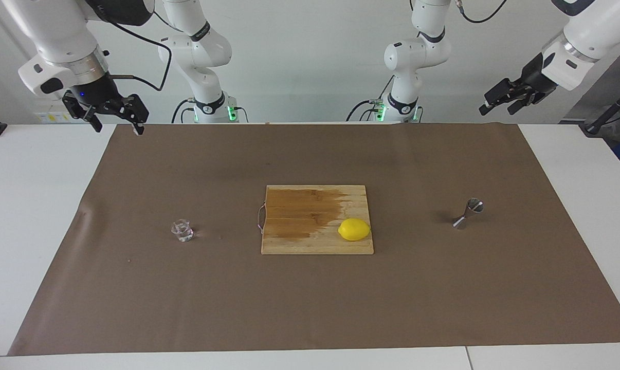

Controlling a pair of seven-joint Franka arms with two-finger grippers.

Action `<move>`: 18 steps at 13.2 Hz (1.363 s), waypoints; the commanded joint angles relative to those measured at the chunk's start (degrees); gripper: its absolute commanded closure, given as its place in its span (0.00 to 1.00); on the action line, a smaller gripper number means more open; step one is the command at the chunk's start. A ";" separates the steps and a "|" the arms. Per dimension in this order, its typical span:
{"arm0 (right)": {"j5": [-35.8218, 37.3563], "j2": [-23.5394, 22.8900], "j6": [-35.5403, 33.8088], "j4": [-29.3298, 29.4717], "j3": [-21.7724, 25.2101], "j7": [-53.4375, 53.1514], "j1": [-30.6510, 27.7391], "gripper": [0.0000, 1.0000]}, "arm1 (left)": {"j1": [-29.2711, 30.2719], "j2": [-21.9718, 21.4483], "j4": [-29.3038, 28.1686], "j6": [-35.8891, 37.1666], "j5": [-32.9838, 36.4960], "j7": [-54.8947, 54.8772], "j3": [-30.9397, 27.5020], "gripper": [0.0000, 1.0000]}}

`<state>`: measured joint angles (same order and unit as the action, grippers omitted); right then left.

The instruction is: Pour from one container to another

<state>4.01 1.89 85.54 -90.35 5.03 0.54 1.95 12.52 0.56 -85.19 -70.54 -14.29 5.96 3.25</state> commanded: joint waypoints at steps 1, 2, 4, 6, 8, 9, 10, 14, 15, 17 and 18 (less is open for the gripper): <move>0.47 0.31 0.50 -0.35 -0.20 1.49 -0.20 0.00 | 4.16 9.00 9.32 6.72 -4.77 4.49 0.71 0.00; 0.47 0.31 0.50 -0.44 -0.20 1.49 -0.20 0.00 | 5.74 11.37 10.99 8.48 -6.61 5.54 0.88 0.00; 0.39 0.31 0.42 -0.35 -0.20 1.57 -0.28 0.00 | 8.64 14.72 12.85 10.86 -10.48 8.97 1.23 0.00; 0.03 0.22 0.33 -0.35 -0.11 3.23 -0.55 0.00 | 10.67 17.44 13.64 12.36 -14.08 12.66 1.41 0.00; -0.05 0.22 0.07 -0.35 -0.11 3.77 -0.72 0.00 | 13.13 18.59 13.56 12.45 -18.56 18.88 2.63 0.00; -0.05 0.22 -0.37 -0.44 -0.11 3.68 -0.72 0.00 | 14.01 19.64 13.56 12.54 -20.93 22.57 3.25 0.00; -0.14 0.22 -0.72 -0.35 -0.20 3.42 -0.46 0.00 | 14.80 20.44 13.56 12.54 -22.61 24.96 3.52 0.00; -0.14 0.13 -0.81 -0.26 -0.29 3.60 -0.20 0.00 | 18.22 26.23 15.13 12.36 -25.00 28.39 4.92 0.00; -0.14 0.13 -0.81 -0.26 -0.29 3.68 -0.20 0.00 | 19.98 27.55 15.23 12.19 -25.44 29.80 6.49 0.00; -0.14 0.04 -0.73 -0.26 -0.29 3.86 -0.20 0.00 | 22.97 30.19 15.14 11.75 -27.71 33.92 8.70 0.00; -0.14 0.04 -0.73 -0.26 -0.37 4.03 -0.20 0.00 | 23.85 30.55 14.97 11.14 -29.90 37.51 8.97 0.00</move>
<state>3.97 1.76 85.28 -90.38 4.93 2.74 2.00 33.95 28.23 -73.08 -60.01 -40.97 37.49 10.30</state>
